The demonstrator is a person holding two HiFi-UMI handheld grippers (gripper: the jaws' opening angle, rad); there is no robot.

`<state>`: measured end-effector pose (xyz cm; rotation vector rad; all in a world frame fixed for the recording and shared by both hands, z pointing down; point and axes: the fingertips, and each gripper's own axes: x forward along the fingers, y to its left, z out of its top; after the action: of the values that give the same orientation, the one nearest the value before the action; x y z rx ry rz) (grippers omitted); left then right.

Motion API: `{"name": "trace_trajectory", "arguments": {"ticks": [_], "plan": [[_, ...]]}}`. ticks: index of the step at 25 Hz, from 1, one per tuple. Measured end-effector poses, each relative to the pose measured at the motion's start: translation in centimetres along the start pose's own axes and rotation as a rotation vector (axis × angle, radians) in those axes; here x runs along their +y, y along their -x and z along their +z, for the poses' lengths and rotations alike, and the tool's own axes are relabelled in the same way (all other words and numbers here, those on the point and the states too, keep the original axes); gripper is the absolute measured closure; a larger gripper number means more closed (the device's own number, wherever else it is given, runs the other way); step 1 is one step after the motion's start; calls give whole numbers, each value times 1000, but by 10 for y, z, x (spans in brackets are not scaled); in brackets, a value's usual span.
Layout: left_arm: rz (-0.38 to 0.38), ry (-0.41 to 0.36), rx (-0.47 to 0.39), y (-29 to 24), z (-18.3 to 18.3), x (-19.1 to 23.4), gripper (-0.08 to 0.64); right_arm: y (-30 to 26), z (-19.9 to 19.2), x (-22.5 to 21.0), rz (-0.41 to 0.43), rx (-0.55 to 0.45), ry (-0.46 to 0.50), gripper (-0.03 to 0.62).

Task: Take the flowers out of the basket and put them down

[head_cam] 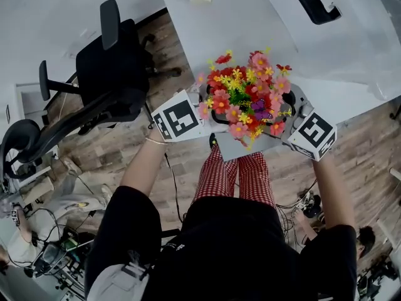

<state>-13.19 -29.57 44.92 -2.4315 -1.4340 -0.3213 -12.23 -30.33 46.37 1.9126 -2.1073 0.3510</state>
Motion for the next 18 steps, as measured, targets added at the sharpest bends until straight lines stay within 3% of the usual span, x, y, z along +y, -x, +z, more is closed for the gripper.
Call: {"name": "trace_trajectory", "arguments": {"ticks": [10,18], "plan": [[25,-65,29,-1,-4,-2,84,-1,-4,-1,-40,38,37,135],[32,-62,-14,0,-5,0,84,-2,-5,-4,-44,25,27,135]]}}
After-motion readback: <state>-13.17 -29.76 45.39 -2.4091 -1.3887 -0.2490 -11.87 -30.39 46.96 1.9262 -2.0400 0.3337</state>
